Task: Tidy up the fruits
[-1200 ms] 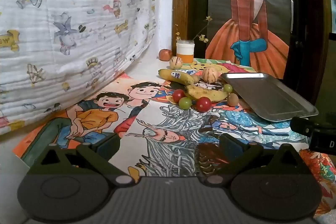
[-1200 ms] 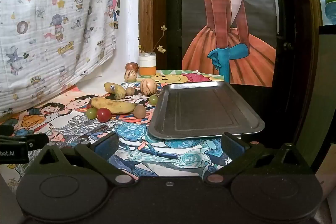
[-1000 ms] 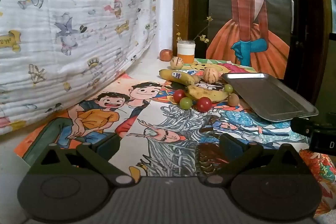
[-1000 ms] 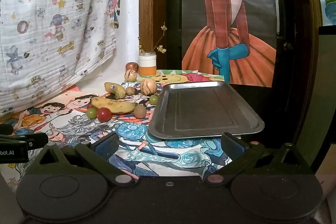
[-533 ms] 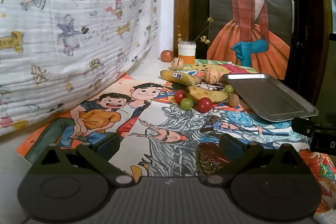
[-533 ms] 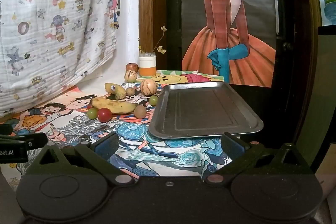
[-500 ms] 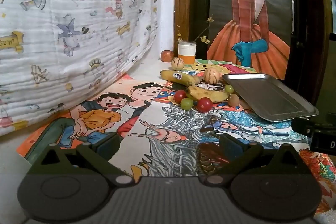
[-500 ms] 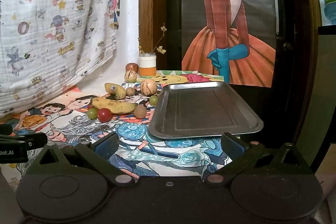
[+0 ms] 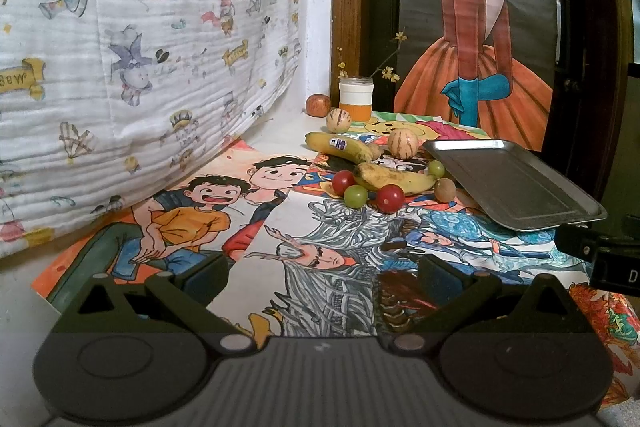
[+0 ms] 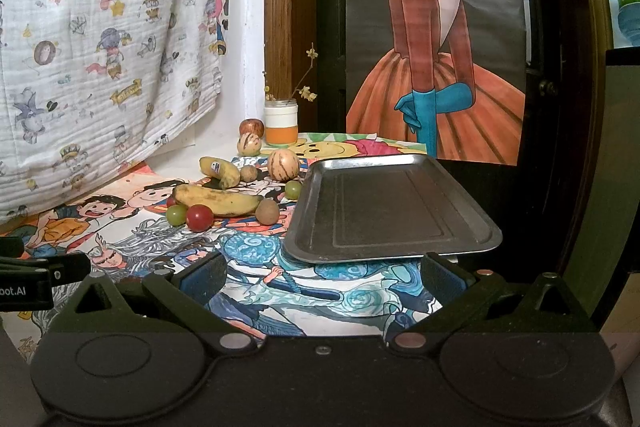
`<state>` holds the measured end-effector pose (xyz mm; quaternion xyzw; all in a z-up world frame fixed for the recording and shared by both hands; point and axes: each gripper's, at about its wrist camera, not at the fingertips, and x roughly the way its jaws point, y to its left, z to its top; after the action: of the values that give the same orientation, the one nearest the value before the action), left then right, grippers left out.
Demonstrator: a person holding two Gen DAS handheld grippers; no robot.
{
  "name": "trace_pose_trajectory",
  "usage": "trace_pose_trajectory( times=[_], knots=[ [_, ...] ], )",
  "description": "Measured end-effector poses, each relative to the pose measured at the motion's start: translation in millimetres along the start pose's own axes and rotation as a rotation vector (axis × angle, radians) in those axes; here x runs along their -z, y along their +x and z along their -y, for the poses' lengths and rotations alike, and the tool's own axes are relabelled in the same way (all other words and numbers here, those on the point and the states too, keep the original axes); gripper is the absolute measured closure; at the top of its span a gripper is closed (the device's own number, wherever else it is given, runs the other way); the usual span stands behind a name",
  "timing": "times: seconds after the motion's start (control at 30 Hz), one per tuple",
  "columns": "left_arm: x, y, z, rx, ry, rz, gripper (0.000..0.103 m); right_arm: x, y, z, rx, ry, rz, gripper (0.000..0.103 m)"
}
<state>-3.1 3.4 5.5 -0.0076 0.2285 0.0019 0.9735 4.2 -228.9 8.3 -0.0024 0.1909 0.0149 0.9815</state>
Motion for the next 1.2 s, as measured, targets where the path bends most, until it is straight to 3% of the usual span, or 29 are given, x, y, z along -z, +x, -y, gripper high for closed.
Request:
trace_pose_trajectory(
  times=[1.2],
  knots=[
    [4.3, 1.5, -2.3, -0.012, -0.007, -0.005, 0.0, -2.4, -6.8, -3.0, -0.011, -0.011, 0.005, 0.0]
  ],
)
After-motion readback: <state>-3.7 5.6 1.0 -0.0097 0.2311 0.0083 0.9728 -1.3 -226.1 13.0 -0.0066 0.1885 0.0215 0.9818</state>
